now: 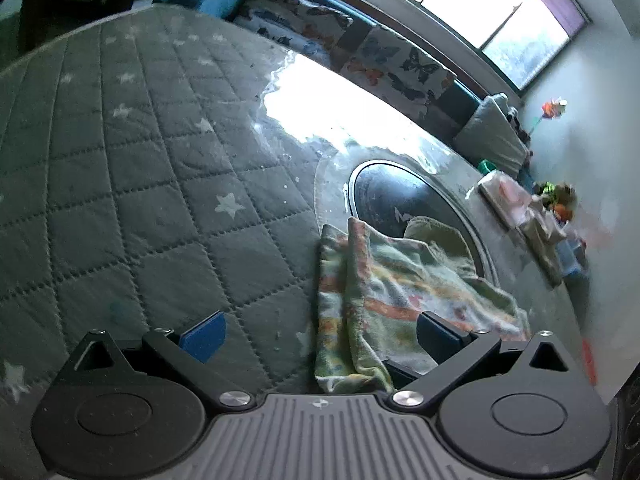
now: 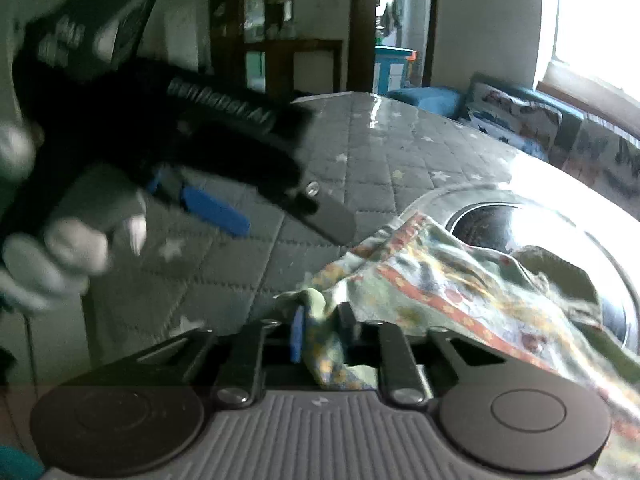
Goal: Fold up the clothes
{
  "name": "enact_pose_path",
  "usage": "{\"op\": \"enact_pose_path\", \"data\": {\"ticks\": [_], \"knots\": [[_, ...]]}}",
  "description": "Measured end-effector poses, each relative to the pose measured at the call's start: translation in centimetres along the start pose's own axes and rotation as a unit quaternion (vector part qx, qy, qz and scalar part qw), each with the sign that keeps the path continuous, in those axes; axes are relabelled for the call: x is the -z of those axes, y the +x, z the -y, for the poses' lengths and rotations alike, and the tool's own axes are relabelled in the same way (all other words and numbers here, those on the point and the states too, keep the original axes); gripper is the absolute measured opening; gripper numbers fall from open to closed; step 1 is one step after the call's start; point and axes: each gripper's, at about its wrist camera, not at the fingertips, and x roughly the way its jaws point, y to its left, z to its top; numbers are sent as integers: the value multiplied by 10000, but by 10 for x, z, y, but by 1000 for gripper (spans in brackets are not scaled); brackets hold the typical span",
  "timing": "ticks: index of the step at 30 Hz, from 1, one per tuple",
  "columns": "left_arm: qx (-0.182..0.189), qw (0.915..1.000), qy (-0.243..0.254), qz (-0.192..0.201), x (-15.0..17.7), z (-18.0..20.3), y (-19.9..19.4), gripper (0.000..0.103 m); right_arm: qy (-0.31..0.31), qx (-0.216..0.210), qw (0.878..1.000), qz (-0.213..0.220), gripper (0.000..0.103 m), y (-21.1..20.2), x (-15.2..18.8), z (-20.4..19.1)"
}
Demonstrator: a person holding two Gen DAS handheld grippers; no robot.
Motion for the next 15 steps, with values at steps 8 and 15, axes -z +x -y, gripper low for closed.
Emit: {"op": "enact_pose_path", "data": {"ticks": [8, 15], "knots": [[428, 9966, -634, -307, -6, 2, 13, 103, 800, -350, 9958, 281, 13, -22, -6, 25], [917, 9892, -948, -646, -11, 15, 31, 100, 1238, -525, 9895, 524, 13, -36, -10, 42]]}}
